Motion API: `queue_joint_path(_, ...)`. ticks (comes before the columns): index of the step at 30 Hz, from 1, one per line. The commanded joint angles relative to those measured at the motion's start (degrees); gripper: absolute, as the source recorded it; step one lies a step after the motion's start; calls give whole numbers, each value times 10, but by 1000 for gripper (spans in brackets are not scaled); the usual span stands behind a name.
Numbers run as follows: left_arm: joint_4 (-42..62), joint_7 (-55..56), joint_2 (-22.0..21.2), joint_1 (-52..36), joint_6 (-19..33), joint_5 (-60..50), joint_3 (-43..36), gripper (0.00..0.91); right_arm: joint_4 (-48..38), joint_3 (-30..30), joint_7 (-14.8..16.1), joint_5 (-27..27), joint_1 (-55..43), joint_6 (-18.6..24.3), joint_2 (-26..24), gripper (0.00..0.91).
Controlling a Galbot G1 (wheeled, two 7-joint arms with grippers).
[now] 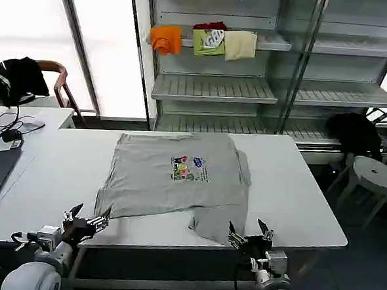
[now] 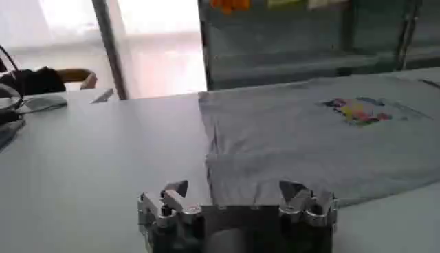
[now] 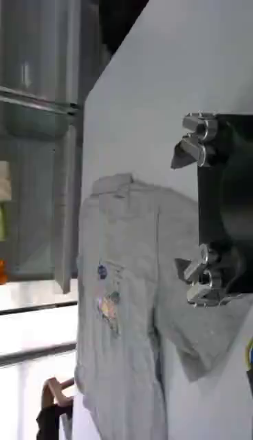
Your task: Fold and organize the clothes.
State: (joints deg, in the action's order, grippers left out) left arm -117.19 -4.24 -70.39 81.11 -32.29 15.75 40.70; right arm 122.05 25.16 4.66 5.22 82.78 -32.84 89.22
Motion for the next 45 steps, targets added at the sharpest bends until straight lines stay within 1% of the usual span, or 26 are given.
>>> queue_joint_path(1, 18, 1, -5, 8, 3, -14, -4, 544, -10, 0, -2, 3, -3, -1, 2, 121)
queue_joint_path(2, 18, 2, -6, 8, 3, -14, -5, 474, -12, -1, -1, 5, -3, 0, 2, 40)
queue_joint_path(3, 19, 1, -6, 8, 3, -14, -5, 413, -15, -2, 1, 10, -2, 1, 2, 0)
queue_joint_path(5, 20, 2, -8, 8, 3, -15, -6, 111, -19, -3, 6, 13, -1, 3, 0, 0)
queue_joint_path(6, 20, 3, -9, 8, 2, -15, -6, 91, -22, -4, 6, 15, -1, 3, -1, 0)
queue_joint_path(7, 21, 3, -9, 9, 2, -15, -6, 20, -24, -5, 9, 20, -1, 3, -1, 0)
queue_joint_path(15, 22, -2, -12, 11, 1, -13, -6, 10, -23, -13, 19, 24, 1, 10, -1, 0)
queue_joint_path(21, 21, -5, -12, 10, 0, -11, -7, 0, -14, -13, 9, 8, 1, 23, 1, 0)
queue_joint_path(27, 10, -5, -12, 0, 21, 7, -4, 0, -2, -8, 2, -14, -1, 69, 4, 0)
queue_joint_path(29, 9, -12, -13, -10, 32, 9, -2, 0, 3, -7, -5, -30, -7, 89, 5, 0)
queue_joint_path(33, 13, -10, -15, -32, 52, 29, -1, 0, 5, -9, -18, -42, -25, 102, 9, 0)
queue_joint_path(36, 19, -11, -16, -58, 62, 44, 0, 0, 3, -11, -25, -46, -47, 98, 10, 0)
queue_joint_path(39, 32, -12, -19, -92, 66, 57, 1, 0, -7, -12, -34, -50, -91, 80, 12, 0)
queue_joint_path(40, 35, -12, -19, -103, 66, 61, 1, 0, -7, -12, -34, -50, -91, 80, 12, 0)
queue_joint_path(42, 49, -13, -19, -132, 62, 70, -3, 0, -26, -15, -47, -65, -132, 67, 13, 0)
queue_joint_path(45, 76, -11, -22, -170, 56, 75, -8, 0, -56, -15, -56, -69, -169, 60, 19, 0)
